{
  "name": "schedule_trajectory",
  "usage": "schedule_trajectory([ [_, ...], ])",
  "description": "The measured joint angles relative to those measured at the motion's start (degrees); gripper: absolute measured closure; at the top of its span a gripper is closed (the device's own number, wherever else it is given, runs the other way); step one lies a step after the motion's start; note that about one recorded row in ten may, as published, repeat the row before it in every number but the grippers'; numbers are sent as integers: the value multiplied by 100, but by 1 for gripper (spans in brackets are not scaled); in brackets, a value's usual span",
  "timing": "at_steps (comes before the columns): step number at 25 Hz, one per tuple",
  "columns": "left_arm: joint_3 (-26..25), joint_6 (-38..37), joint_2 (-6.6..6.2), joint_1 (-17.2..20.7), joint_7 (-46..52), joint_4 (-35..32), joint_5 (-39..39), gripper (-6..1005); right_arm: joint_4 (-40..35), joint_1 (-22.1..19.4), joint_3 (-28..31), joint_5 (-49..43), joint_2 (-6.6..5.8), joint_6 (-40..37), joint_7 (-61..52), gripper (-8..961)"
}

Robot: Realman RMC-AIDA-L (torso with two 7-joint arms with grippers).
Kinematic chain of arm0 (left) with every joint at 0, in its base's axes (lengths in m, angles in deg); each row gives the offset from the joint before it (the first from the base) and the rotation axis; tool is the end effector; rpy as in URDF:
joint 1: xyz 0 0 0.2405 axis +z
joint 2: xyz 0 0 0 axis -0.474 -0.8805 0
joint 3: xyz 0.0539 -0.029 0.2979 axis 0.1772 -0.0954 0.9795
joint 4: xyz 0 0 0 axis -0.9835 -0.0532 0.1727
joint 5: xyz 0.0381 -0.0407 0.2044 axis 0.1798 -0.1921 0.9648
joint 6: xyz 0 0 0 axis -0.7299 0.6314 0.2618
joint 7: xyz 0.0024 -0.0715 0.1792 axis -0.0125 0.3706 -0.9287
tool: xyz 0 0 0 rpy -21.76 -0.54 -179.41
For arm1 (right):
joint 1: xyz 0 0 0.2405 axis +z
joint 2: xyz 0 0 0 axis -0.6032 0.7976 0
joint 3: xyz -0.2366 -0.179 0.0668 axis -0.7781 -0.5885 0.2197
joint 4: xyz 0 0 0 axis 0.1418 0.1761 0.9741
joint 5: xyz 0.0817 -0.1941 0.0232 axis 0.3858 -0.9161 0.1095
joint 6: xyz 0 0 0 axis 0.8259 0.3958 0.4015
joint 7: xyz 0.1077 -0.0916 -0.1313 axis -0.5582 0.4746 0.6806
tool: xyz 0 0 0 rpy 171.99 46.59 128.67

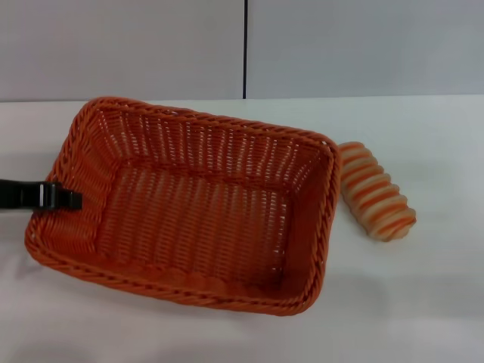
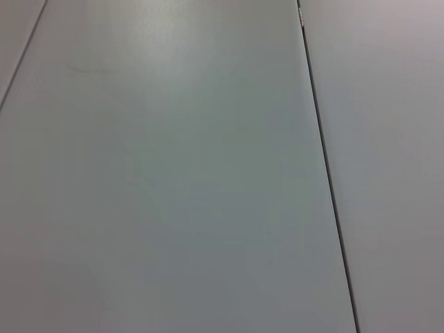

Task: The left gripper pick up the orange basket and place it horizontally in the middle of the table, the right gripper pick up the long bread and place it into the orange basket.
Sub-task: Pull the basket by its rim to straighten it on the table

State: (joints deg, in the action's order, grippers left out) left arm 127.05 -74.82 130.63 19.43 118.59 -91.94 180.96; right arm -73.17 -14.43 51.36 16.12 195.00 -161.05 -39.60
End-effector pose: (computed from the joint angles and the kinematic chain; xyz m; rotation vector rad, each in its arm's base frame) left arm -0.3044 0.3144 0.0092 -2.0816 -1.5739 -0.0109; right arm 0.3335 0.3295 0.0658 -1.2651 0.1136 1.0377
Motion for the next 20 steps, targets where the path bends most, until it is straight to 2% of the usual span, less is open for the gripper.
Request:
schedule_trajectory([
  [3, 117, 142, -4, 321, 0, -52, -236, 845, -9, -8, -11, -1, 2, 2, 0, 393],
  [8, 250, 237, -4, 492, 0, -45, -412, 830, -28, -39, -19, -1, 20, 2, 0, 393],
  [20, 263, 254, -53, 468, -14, 182, -548, 784, -28, -62, -21, -1, -3, -6, 0, 395],
])
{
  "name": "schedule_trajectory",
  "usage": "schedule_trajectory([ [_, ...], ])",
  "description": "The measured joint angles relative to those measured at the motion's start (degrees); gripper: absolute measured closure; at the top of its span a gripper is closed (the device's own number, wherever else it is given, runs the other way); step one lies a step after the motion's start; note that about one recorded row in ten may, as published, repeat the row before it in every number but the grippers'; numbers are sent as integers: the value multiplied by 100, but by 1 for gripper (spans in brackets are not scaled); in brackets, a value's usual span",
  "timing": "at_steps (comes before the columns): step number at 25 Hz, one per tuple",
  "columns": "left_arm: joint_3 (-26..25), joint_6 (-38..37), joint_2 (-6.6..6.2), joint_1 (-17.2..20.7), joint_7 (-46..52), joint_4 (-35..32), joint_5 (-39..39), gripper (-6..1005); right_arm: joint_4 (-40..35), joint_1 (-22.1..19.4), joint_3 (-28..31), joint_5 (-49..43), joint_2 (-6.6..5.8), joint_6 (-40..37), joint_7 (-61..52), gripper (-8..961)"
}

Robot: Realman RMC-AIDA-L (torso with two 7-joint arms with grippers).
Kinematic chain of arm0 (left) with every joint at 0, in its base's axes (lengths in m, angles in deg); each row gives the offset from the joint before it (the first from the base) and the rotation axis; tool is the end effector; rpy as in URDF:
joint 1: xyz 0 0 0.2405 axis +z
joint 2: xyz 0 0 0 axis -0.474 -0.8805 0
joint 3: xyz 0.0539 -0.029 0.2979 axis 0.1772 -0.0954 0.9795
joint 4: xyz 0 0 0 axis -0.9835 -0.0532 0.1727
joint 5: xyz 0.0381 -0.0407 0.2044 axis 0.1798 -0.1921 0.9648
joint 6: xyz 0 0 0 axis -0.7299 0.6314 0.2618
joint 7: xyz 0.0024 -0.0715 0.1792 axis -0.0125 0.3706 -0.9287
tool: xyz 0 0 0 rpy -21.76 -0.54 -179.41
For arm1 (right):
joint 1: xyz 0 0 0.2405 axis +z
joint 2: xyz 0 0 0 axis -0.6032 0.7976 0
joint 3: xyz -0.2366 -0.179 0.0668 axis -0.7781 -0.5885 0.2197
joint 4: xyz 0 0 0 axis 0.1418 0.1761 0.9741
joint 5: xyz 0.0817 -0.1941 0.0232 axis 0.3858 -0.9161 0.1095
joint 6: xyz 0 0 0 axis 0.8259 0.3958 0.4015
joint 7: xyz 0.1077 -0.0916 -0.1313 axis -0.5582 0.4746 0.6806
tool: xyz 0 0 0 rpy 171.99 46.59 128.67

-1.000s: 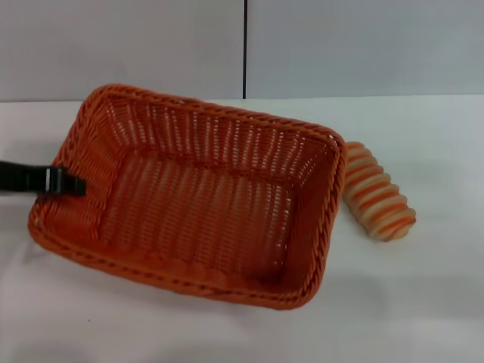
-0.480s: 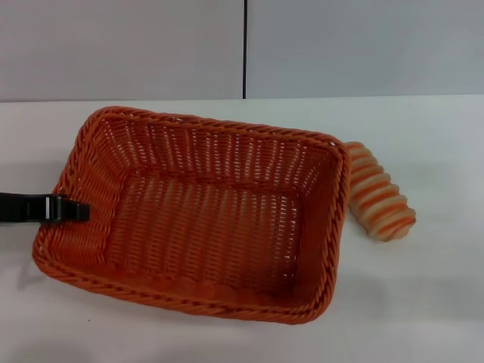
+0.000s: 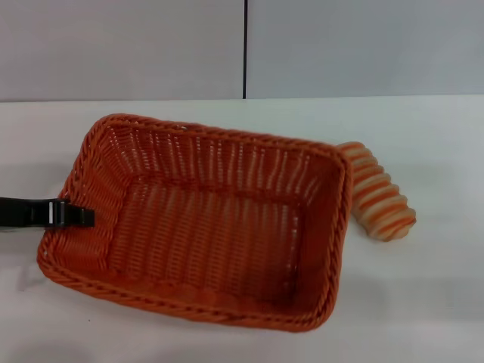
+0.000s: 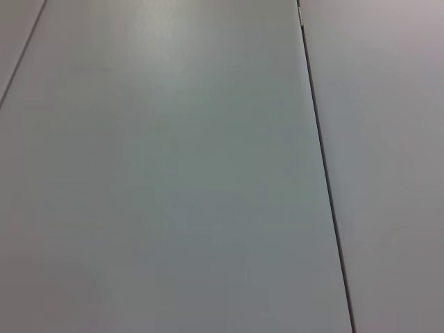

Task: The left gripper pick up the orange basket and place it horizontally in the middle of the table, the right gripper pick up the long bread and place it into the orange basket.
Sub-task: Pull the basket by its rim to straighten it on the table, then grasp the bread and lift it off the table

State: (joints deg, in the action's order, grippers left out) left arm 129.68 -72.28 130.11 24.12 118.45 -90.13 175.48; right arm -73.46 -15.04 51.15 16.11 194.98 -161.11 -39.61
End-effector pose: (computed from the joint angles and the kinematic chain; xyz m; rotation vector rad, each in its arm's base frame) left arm -0.3139 0.2932 -0.0046 -2.0878 -1.6650 -0.0707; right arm 0.3360 0.3262 0.0664 -1.2663 0.1130 1.0300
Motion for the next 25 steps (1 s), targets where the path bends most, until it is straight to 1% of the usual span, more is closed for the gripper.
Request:
schedule_trajectory([
  [7, -70, 6, -19, -57, -22, 213, 20, 758, 11, -10, 23, 1, -1, -17, 0, 394],
  [12, -107, -20, -32, -98, -69, 215, 44, 558, -1, -25, 39, 10, 15, -4, 0, 394],
  [13, -246, -54, -37, -138, -152, 213, 27, 518, -4, -32, 41, 20, 21, 1, 1, 394],
  [14, -750, -239, -36, -235, -373, 218, -260, 471, -20, -56, 50, 39, 36, 7, 6, 394],
  [18, -1443, -535, -47, -370, -613, 237, -823, 285, -72, -117, 55, 40, 45, 34, 11, 393],
  [20, -1944, -741, -49, -481, -876, 346, -1155, 192, -115, -152, 49, 33, 50, 111, 9, 393],
  [21, -1944, -741, -49, -481, -876, 346, -1155, 192, -137, -166, 39, 27, 53, 162, 8, 393],
  [22, -2172, -817, -50, -527, -1021, 439, -1304, 192, -187, -189, 16, 18, 53, 261, 0, 393],
  [23, -2172, -817, -50, -527, -1021, 439, -1304, 193, -258, -215, -10, 7, 55, 382, -42, 393],
  [24, -2883, -927, -50, -610, -1624, 1101, -2033, 193, -487, -306, -59, -8, 57, 670, -318, 394],
  [25, -2883, -927, -50, -610, -1624, 1101, -2033, 193, -487, -306, -59, -8, 57, 670, -318, 394],
])
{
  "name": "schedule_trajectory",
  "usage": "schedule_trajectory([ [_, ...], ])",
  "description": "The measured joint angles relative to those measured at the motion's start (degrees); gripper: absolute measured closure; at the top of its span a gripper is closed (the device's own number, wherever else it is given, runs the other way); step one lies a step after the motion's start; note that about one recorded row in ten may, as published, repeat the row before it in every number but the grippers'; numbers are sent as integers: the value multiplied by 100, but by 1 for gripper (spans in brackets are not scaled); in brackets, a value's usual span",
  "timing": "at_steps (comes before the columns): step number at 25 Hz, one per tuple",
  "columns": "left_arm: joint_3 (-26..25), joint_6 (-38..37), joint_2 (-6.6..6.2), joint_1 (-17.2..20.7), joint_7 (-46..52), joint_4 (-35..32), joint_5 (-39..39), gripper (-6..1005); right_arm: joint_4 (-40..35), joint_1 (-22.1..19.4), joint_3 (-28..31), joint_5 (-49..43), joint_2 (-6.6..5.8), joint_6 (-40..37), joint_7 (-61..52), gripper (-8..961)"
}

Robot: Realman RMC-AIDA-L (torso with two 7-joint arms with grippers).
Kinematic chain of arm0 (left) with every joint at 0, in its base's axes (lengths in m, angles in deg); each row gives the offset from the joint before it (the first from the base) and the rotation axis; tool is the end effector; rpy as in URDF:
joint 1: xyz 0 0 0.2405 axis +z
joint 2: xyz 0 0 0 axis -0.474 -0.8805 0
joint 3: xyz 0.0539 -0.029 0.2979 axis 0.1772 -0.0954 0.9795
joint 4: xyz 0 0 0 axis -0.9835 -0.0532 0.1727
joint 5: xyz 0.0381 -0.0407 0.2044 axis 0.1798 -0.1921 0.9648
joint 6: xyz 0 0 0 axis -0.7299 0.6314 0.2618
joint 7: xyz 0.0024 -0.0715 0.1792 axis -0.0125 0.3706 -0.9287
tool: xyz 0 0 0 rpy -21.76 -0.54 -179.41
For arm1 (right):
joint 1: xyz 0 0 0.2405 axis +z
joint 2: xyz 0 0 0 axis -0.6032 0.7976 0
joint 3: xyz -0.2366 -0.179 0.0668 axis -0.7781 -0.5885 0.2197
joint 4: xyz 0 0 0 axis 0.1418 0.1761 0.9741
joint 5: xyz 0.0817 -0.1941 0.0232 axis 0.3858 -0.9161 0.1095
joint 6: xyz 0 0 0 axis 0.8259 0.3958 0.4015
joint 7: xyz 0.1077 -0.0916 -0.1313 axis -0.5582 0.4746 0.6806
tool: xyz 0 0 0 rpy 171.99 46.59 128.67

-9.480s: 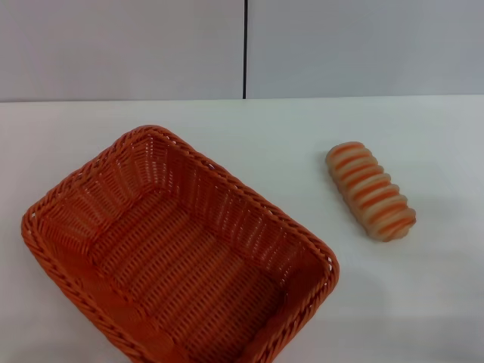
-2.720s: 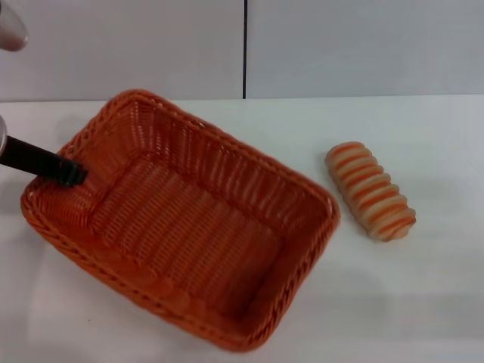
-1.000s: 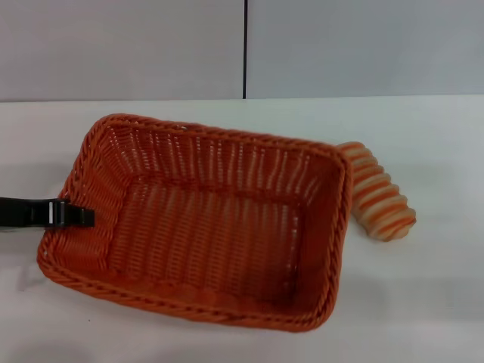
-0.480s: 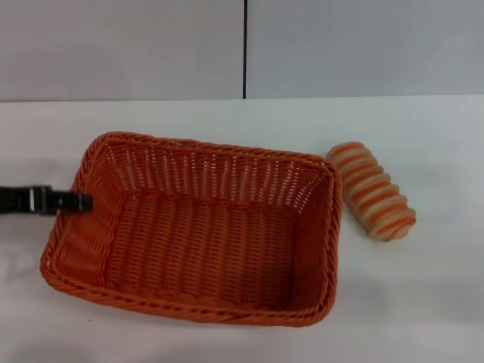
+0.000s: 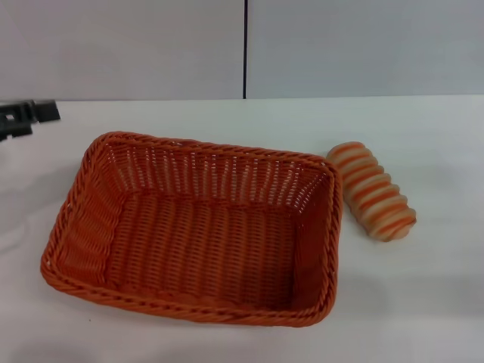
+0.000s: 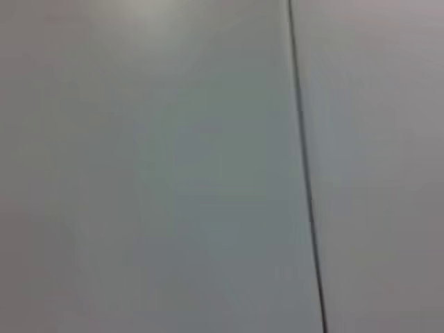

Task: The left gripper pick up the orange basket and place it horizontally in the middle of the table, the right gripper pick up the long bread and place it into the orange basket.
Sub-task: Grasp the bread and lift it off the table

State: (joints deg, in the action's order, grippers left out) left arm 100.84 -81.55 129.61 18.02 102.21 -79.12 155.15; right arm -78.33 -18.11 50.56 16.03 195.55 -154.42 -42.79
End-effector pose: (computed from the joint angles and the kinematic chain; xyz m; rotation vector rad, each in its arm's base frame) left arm -0.3052 0.3156 0.0732 -2.1122 -1.5828 -0.6596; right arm 0.3593 0.3247 0.0674 -1.2914 0.1975 0.9635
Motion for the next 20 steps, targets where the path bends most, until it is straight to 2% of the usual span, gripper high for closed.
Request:
schedule_trajectory([
  [2, 0, 0, 0, 0, 0, 0, 0, 193, -456, -175, -54, -96, 0, 390, -585, 394],
  [3, -129, -22, -1, -5, -196, 219, -253, 193, -735, -270, -70, -224, 3, 609, -879, 395],
  [4, -504, -133, -5, -8, -1031, 881, -945, 194, -1475, -490, -86, -652, 31, 1146, -1504, 395],
  [5, -618, -172, -5, 1, -1379, 1056, -1106, 194, -1475, -490, -86, -652, 31, 1146, -1504, 395],
  [6, -684, -195, -4, 8, -1722, 1178, -1217, 194, -1812, -572, -88, -900, 44, 1402, -1781, 394],
  [7, -684, -195, -4, 8, -1722, 1178, -1217, 194, -2224, -656, -82, -1239, 49, 1681, -2108, 394],
  [8, -849, -217, -2, 35, -2421, 1520, -1454, 194, -2584, -735, -64, -1631, 51, 1933, -2514, 394],
  [9, -849, -217, -2, 35, -2421, 1520, -1454, 194, -3345, -844, -1, -2518, 38, 2359, -3448, 394],
  [10, -957, -215, -1, 41, -2784, 1790, -1538, 194, -3345, -844, -1, -2518, 38, 2359, -3448, 393],
  [11, -1063, -217, -1, 37, -3143, 2072, -1628, 194, -3678, -875, 45, -2915, 31, 2499, -3914, 393],
  [13, -1063, -217, -1, 37, -3143, 2072, -1628, 194, -4339, -880, 184, -3865, 12, 2704, -4901, 393],
  [14, -1284, -228, 0, 9, -4087, 2797, -1843, 194, -4674, -850, 289, -4432, 0, 2744, -5447, 394],
  [15, -1284, -228, 0, 9, -4087, 2797, -1843, 194, -4956, -801, 389, -4914, -21, 2720, -5906, 394],
  [16, -1284, -228, 0, 9, -4087, 2797, -1843, 194, -5163, -756, 460, -5266, -42, 2648, -6263, 394],
  [17, -1421, -227, -2, -1, -4686, 3287, -1964, 194, -5390, -694, 532, -5656, -73, 2546, -6651, 394],
  [18, -1421, -227, -2, -1, -4686, 3287, -1964, 194, -5603, -623, 578, -6022, -110, 2400, -6997, 394],
  [19, -1705, -193, -5, -30, -5645, 4036, -2053, 194, -5987, -436, 648, -6781, -224, 2020, -7708, 394],
  [20, -1705, -193, -5, -30, -5645, 4036, -2053, 194, -5987, -436, 648, -6781, -224, 2020, -7708, 395],
])
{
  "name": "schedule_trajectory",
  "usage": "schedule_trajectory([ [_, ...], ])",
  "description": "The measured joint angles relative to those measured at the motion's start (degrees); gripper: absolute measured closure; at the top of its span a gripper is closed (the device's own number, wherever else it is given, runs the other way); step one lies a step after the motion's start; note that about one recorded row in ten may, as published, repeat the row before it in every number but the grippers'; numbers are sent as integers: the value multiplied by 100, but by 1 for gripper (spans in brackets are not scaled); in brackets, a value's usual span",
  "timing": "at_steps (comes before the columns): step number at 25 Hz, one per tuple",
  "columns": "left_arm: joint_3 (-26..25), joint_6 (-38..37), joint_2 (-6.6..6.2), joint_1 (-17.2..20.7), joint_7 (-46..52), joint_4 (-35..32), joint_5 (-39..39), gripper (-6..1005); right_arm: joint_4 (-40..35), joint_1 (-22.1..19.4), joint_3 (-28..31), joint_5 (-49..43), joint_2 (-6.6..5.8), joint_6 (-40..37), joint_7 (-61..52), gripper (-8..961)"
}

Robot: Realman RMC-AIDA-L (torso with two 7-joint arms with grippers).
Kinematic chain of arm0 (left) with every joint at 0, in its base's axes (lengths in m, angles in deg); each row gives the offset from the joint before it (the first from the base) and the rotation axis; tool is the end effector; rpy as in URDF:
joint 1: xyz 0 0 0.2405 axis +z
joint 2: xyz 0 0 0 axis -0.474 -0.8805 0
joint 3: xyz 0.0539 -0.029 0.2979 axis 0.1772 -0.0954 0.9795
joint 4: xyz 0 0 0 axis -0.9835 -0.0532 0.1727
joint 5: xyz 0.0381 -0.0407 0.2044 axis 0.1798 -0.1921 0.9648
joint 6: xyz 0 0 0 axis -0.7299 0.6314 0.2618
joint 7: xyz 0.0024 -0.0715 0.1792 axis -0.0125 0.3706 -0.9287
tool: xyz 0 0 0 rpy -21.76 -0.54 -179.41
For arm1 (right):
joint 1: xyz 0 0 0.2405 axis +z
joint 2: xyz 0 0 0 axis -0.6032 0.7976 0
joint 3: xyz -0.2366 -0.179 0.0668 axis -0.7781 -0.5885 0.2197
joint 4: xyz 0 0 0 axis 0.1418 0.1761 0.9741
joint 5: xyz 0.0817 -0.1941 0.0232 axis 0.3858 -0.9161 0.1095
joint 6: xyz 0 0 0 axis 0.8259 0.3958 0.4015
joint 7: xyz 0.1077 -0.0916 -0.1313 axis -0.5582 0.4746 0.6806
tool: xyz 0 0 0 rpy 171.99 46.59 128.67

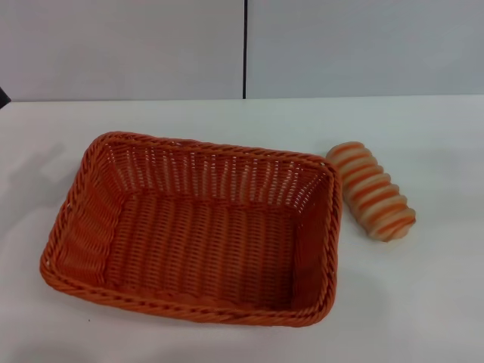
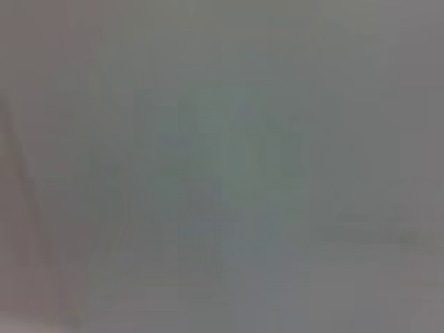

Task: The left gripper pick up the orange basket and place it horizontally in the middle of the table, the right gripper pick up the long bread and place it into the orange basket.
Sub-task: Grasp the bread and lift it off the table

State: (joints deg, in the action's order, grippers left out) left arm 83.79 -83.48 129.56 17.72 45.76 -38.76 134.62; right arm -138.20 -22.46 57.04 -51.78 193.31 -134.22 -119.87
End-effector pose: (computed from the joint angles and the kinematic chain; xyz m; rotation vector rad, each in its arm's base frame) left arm -0.3573 0.2972 0.0652 -2.0169 -0.9589 -1.1851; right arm 0.3721 0.3616 0.1103 -2.0527 0.7586 0.5574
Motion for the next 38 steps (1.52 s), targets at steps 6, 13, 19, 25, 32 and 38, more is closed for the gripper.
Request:
schedule_trajectory([
  [6, -117, 89, 0, -22, -927, 768, -6, 194, -657, 932, 182, -2224, -407, -1629, -1304, 394],
  [13, -119, 138, 0, -2, -1040, 885, -8, 193, -1005, 2032, -441, -4296, -573, -3508, -1622, 394],
  [19, -119, 146, 0, 30, -1245, 1060, 10, 193, -1099, 2401, -1907, -5054, -365, -3762, -1857, 393],
  [25, -114, 137, 0, 76, -1278, 1101, 39, 193, -1229, 2402, -2654, -5623, 1, -3216, -1784, 394],
  [32, -118, 112, -7, 166, -1427, 1308, 40, 193, -1440, 2187, -3407, -5556, 263, -2435, -1604, 395],
  [38, -119, 114, -8, 186, -1433, 1309, 36, 193, -1479, 2156, -3486, -4767, 272, -2328, -1402, 394],
])
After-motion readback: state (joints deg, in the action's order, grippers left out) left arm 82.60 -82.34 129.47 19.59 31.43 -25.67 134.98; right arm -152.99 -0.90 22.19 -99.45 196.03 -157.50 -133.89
